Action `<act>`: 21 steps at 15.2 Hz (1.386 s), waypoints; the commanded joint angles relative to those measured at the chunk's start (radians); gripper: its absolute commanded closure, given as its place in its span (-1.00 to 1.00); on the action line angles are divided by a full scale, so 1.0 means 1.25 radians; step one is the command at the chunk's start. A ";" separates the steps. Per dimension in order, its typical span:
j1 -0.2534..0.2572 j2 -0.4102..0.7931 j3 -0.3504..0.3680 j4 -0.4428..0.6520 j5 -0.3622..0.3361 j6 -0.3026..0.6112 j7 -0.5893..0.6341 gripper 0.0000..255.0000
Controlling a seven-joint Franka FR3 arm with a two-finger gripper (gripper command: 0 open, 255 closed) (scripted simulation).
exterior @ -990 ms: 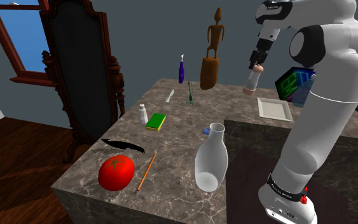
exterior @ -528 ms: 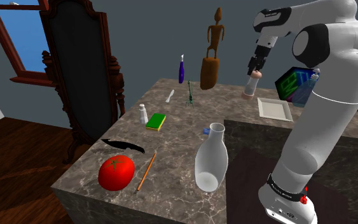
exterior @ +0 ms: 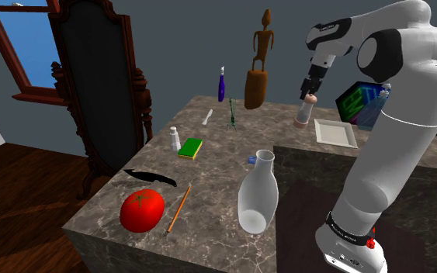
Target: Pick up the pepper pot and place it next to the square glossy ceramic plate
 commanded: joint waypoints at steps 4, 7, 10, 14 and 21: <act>0.000 -0.001 0.000 -0.028 0.001 0.027 -0.005 1.00; 0.000 -0.001 0.000 -0.028 0.001 0.027 -0.005 1.00; 0.000 -0.001 0.000 -0.028 0.001 0.027 -0.005 -1.00; 0.000 -0.001 0.000 -0.028 0.001 0.027 -0.005 -1.00; -0.013 0.015 -0.011 0.085 0.008 -0.078 -0.009 -1.00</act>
